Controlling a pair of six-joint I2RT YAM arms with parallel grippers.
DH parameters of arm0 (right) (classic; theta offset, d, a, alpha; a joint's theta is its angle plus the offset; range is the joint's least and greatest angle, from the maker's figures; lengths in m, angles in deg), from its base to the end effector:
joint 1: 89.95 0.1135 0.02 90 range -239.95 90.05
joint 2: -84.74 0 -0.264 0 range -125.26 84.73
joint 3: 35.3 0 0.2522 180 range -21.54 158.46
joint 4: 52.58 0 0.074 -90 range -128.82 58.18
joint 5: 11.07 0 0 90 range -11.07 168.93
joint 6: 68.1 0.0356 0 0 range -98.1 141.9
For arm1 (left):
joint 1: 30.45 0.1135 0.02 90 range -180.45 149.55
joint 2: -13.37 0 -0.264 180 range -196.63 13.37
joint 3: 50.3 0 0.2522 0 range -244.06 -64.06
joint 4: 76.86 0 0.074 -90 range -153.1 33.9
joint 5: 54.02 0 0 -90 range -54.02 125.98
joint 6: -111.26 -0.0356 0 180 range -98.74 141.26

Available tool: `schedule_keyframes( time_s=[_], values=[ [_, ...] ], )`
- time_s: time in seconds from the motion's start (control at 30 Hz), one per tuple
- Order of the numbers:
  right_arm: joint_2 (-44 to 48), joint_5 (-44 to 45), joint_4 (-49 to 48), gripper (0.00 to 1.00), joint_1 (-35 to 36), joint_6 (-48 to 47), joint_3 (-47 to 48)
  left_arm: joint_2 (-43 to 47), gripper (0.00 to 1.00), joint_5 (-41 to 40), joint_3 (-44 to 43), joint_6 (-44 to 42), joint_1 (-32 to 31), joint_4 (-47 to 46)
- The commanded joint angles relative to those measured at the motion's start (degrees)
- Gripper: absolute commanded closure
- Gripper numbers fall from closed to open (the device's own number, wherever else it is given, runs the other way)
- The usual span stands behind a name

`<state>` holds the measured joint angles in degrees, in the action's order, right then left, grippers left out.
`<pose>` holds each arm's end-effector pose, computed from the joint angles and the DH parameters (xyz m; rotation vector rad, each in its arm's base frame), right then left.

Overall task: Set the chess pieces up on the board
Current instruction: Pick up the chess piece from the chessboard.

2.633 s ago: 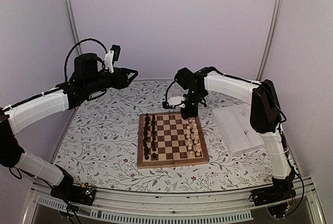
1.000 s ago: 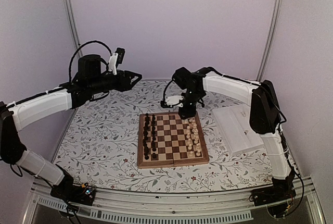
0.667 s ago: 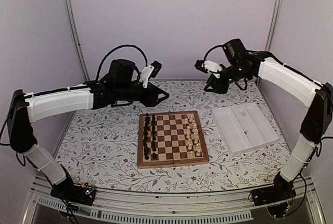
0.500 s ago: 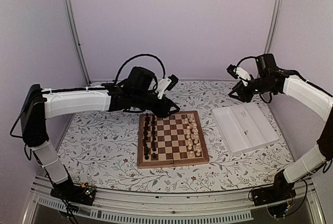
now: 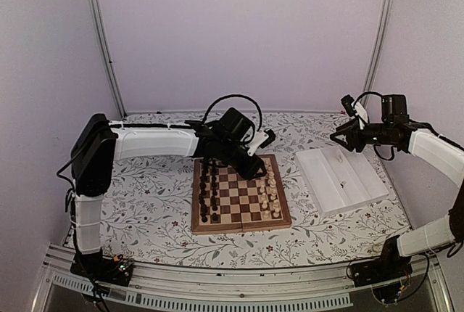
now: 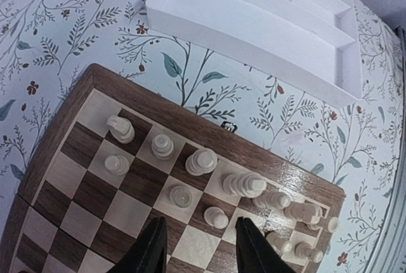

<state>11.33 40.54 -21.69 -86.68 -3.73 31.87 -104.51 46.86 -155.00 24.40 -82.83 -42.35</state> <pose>0.2749 0.0378 0.2776 -0.8646 1.9177 0.5081 0.2769 -0.3703 0.2088 1.1223 2.2285 -0.6595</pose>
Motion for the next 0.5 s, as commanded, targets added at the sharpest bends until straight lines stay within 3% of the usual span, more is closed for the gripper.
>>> schedule_keyframes(
  time_s=[0.0,0.47],
  values=[
    [-0.2,-2.1,-2.0,0.55,0.0,-0.1,0.2,-3.0,0.6,-0.4,-4.1,-1.0,-0.7,3.8],
    [-0.6,-1.8,-1.4,0.55,0.0,-1.5,-0.1,-8.7,0.69,-2.2,-8.7,-0.6,-0.7,5.4]
  ],
)
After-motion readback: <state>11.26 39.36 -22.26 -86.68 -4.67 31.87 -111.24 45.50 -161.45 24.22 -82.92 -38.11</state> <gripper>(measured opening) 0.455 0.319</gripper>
